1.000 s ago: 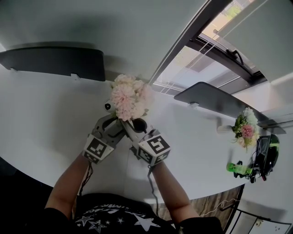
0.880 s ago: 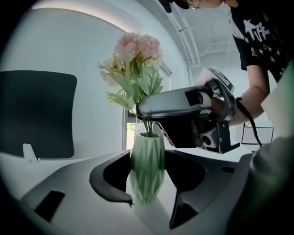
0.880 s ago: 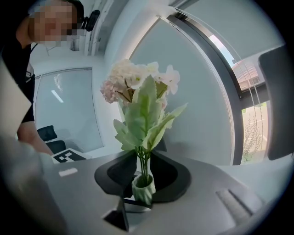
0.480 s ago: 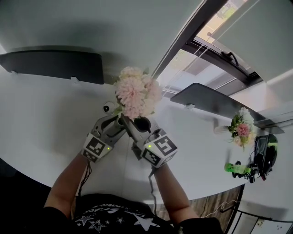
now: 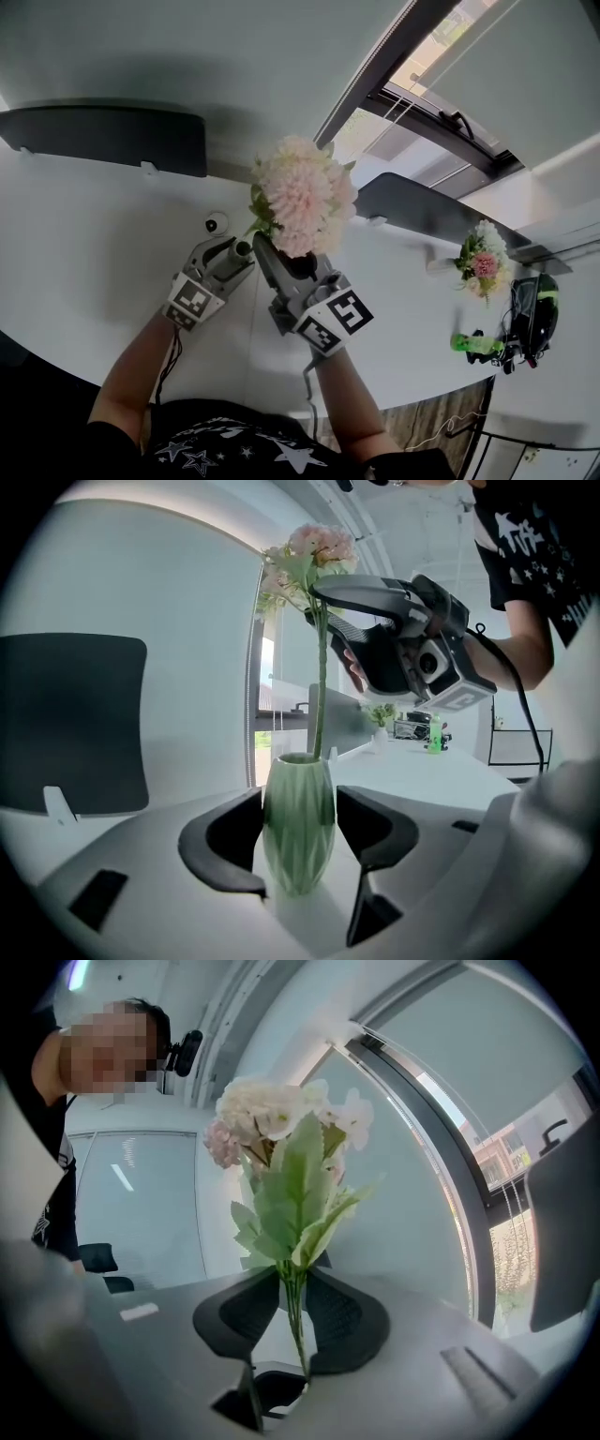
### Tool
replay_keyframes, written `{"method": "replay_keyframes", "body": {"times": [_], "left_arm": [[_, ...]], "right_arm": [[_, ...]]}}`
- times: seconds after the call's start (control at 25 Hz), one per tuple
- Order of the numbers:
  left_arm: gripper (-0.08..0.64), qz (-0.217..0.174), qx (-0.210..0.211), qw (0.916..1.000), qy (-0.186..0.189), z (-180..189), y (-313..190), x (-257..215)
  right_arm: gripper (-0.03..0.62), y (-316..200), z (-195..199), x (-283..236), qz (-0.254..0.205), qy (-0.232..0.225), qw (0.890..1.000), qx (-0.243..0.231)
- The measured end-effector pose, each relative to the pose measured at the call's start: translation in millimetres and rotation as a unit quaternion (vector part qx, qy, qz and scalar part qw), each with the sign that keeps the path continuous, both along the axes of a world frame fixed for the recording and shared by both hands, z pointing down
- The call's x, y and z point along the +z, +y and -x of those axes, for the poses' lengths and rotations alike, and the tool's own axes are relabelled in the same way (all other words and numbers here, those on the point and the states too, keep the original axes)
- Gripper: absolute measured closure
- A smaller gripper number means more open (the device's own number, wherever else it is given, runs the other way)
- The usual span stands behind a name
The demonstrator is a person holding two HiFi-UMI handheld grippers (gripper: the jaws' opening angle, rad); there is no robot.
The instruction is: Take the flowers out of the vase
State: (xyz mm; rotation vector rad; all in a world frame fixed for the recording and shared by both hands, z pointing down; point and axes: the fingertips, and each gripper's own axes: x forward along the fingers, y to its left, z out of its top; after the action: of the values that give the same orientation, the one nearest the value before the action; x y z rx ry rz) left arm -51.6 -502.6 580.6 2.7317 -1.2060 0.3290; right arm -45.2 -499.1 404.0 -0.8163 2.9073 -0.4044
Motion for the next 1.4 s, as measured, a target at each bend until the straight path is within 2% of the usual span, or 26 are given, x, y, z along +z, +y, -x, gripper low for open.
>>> {"method": "replay_keyframes", "body": {"times": [0.28, 0.52, 0.64, 0.72, 0.8, 1.04, 1.12, 1.2, 1.4], "left_arm": [[0.278, 0.004, 0.005, 1.0, 0.005, -5, 4, -4], [0.258, -0.009, -0.024, 0.9994, 0.022, 10, 16, -22], [0.258, -0.033, -0.032, 0.9986, 0.028, 17, 30, -43], [0.259, -0.044, -0.034, 0.9974, 0.047, 18, 41, -60], [0.259, -0.04, -0.037, 0.9965, 0.063, 18, 52, -73], [0.262, -0.046, -0.054, 0.995, 0.07, 28, 91, -93], [0.293, -0.061, -0.065, 0.9938, 0.066, 28, 105, -105], [0.357, -0.072, -0.087, 0.9913, 0.068, 31, 119, -120], [0.514, -0.07, -0.162, 0.9781, 0.11, 43, 150, -146]], "right_arm": [[0.503, 4, -8, -23, -0.011, -0.018, 1.0, 0.021], [0.503, 20, -8, -37, -0.026, -0.014, 0.999, 0.023], [0.504, 33, -11, -39, -0.026, -0.016, 0.999, 0.027], [0.505, 42, -13, -38, -0.023, -0.019, 0.999, 0.031], [0.505, 52, -15, -36, -0.021, -0.019, 0.999, 0.034], [0.505, 86, -28, -26, -0.021, -0.005, 0.999, 0.036], [0.506, 97, -38, -23, -0.017, -0.002, 0.999, 0.037], [0.506, 108, -47, -22, -0.015, -0.002, 0.999, 0.036], [0.506, 130, -56, -16, -0.008, -0.002, 1.0, 0.021]]}}
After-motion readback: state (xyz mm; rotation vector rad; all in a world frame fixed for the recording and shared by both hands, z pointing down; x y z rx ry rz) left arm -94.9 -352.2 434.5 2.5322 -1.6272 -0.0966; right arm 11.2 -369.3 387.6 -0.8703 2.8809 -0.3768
